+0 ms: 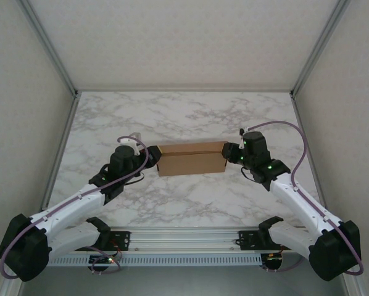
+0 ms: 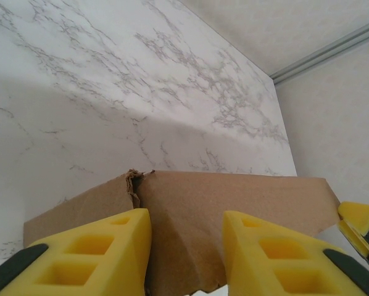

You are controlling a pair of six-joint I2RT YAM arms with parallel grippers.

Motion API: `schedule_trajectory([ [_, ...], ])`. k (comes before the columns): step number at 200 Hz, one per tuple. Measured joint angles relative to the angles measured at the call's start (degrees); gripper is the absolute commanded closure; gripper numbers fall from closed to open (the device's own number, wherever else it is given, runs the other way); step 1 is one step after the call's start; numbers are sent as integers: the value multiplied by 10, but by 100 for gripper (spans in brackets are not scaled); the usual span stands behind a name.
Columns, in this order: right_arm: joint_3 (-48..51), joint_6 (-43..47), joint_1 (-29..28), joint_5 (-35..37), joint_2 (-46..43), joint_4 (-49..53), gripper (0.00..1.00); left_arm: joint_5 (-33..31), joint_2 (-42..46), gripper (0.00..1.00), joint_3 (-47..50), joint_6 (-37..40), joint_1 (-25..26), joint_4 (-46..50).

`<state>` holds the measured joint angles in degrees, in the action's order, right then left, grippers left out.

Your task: Fold the paper box

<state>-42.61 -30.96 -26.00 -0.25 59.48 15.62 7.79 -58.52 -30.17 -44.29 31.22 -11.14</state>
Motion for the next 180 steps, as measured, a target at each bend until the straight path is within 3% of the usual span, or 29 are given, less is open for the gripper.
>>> schedule_trajectory([
  [21, 0, -2, 0, 0, 0, 0, 63, 7, 0, 45, -2, -6, 0, -3],
  [57, 0, -4, 0, 0, 0, 0, 63, 3, 4, 44, -28, 9, -5, 63],
  [83, 0, -4, 0, -6, 0, 0, 63, 1, 5, 47, -39, 18, -19, 109],
  [134, 0, -4, 0, -13, 0, 0, 63, 6, 10, 54, -38, 20, -22, 114],
  [180, 6, -4, 0, -13, 2, 0, 63, 21, 15, 61, 12, -13, -23, 49],
])
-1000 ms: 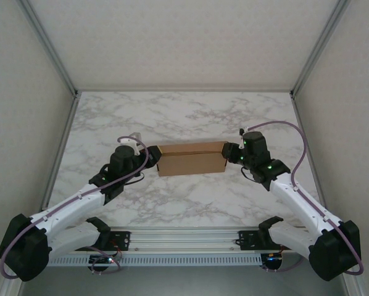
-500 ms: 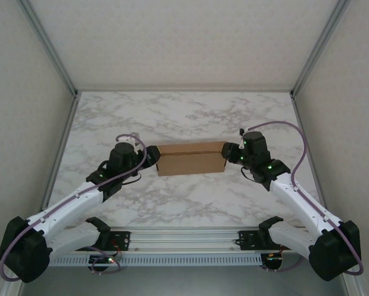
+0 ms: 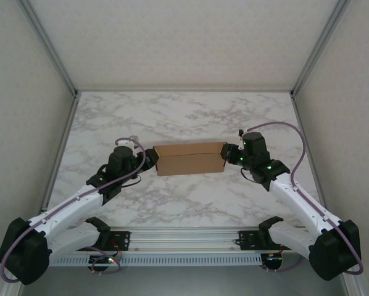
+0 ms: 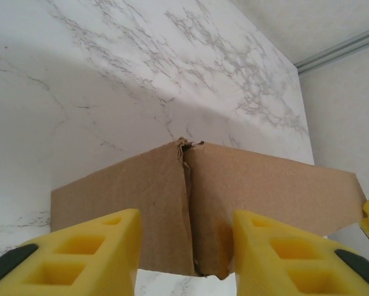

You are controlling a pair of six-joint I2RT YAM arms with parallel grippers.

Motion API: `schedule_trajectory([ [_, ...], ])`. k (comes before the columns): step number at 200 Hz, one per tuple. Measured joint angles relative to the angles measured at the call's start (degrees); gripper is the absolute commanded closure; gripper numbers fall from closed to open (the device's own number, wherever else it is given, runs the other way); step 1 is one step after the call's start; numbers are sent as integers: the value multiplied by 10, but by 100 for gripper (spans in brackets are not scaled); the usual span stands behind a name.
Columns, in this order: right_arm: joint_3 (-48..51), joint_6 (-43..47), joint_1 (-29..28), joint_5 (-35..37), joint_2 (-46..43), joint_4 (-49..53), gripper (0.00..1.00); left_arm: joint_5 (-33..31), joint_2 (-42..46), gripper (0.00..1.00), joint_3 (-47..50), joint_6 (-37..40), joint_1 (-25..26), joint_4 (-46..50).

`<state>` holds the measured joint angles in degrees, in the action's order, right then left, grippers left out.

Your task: Fold the paper box

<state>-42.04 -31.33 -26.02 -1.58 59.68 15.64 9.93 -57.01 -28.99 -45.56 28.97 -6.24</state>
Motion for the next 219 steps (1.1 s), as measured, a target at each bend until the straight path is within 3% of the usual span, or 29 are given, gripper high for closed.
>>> schedule_trajectory([
  [68, 14, -17, 0, -1, 5, -30, 67, 11, 6, 66, 41, -38, -2, -72],
  [158, 66, -30, 4, -28, -38, -90, 79, 10, 10, 76, 30, -14, -1, -55],
  [219, 133, 18, -26, -19, -172, -44, 83, -62, 64, 84, 15, 43, 82, 45],
])
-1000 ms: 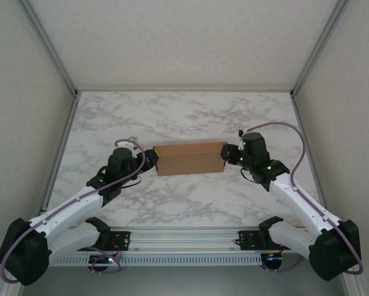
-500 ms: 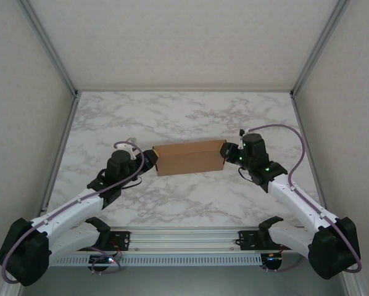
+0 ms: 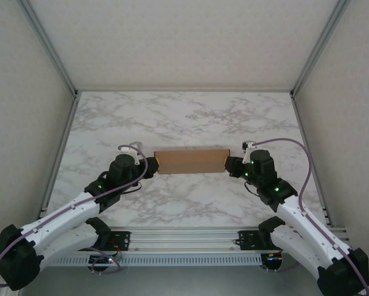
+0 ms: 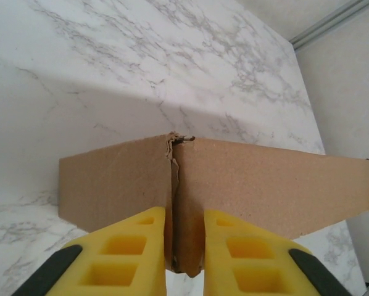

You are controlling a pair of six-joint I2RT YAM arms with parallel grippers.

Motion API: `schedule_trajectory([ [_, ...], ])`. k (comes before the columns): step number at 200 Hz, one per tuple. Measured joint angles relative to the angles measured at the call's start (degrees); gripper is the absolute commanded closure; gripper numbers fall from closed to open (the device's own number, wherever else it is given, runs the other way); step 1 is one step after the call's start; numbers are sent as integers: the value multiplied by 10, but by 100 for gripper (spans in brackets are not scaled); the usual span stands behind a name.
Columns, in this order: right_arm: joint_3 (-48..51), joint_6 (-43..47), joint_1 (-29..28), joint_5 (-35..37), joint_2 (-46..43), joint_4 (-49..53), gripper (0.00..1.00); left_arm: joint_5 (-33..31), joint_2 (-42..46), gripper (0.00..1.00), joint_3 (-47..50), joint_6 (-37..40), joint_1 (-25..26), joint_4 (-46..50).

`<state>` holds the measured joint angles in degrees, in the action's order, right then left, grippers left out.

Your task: Fold the paper box

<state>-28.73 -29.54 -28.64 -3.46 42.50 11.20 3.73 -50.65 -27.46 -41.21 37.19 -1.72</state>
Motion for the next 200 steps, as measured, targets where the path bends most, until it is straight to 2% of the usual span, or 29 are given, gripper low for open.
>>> schedule_trajectory([
  [58, 53, -41, -59, 27, -83, 40, 75, -49, 57, 84, 51, -41, 49, 19],
  [89, 99, -77, -82, 10, -118, 86, 67, -43, 65, 79, 86, -71, 56, 54],
  [107, 114, -91, -84, 5, -134, 114, 60, -42, 76, 73, 108, -88, 56, 78],
  [131, 114, -101, -84, 7, -141, 133, 54, -49, 87, 54, 111, -99, 56, 107],
  [145, 104, -101, -84, 13, -124, 145, 51, -51, 85, 46, 102, -92, 52, 118],
  [161, 75, -99, -84, 23, -74, 158, 49, -50, 65, 41, 79, -76, 31, 121],
  [179, 24, -86, -84, 35, 8, 167, 44, -47, 35, 32, 52, -58, -14, 114],
  [185, 9, -80, -84, 39, 32, 165, 42, -47, 27, 25, 45, -49, -27, 108],
  [191, -7, -73, -84, 41, 55, 163, 37, -48, 21, 3, 39, -37, -36, 104],
  [196, -18, -70, -84, 44, 70, 161, 31, -49, 16, 1, 32, -23, -43, 101],
  [200, -26, -62, -84, 46, 79, 159, 23, -50, 13, 0, 27, -20, -46, 99],
])
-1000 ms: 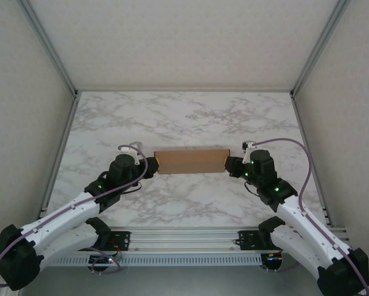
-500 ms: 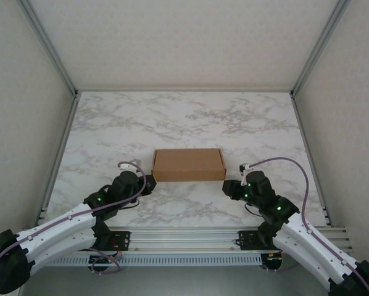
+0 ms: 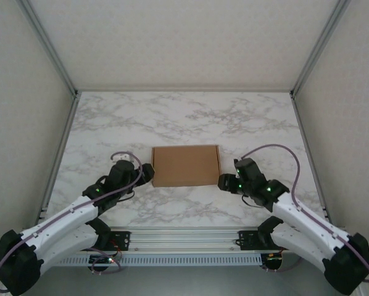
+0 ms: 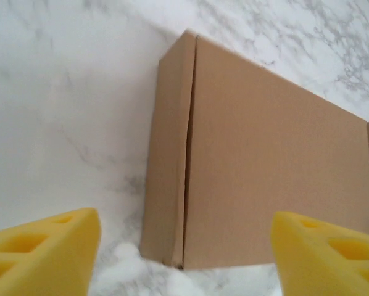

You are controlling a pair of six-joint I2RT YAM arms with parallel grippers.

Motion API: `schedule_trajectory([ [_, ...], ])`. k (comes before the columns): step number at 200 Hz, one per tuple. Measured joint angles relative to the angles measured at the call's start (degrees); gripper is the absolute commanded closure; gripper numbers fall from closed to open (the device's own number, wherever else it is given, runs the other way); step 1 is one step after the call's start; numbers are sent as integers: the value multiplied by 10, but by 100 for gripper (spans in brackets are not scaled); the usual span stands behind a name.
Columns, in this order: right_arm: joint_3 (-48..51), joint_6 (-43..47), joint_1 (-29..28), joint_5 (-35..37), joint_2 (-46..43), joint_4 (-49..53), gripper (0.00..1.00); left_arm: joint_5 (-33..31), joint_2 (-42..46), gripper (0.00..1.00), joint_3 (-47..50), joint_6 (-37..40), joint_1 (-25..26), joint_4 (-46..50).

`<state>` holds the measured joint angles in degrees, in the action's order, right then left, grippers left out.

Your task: Fold the paper box

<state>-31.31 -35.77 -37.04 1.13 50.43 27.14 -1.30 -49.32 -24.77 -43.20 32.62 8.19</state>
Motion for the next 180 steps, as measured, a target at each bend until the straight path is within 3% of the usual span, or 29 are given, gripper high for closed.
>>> schedule_trajectory([
  [4, -8, 4, 0, 2, 9, -4, 4, -1, -3, 0, -7, 12, -3, -2],
  [7, -14, 10, 0, 4, 15, -7, 2, -2, -5, 0, -14, 17, -4, -4],
  [43, -104, 69, 5, 45, 57, -30, 1, -89, -36, 0, -113, 112, -25, -42],
  [94, -153, 191, 38, 222, 56, -177, 1, -244, -51, 0, -143, 201, -100, -155],
  [114, -130, 297, 74, 227, 66, -261, 1, -235, -54, 0, -101, 293, -135, -246],
  [136, -72, 380, 122, 181, 84, -356, 1, -195, -94, 0, -50, 367, -196, -314],
  [160, -10, 396, 182, 143, 118, -420, 1, -140, -139, 0, 26, 386, -281, -401],
  [180, 27, 396, 215, 138, 157, -459, 1, -132, -177, 0, 88, 387, -313, -483],
])
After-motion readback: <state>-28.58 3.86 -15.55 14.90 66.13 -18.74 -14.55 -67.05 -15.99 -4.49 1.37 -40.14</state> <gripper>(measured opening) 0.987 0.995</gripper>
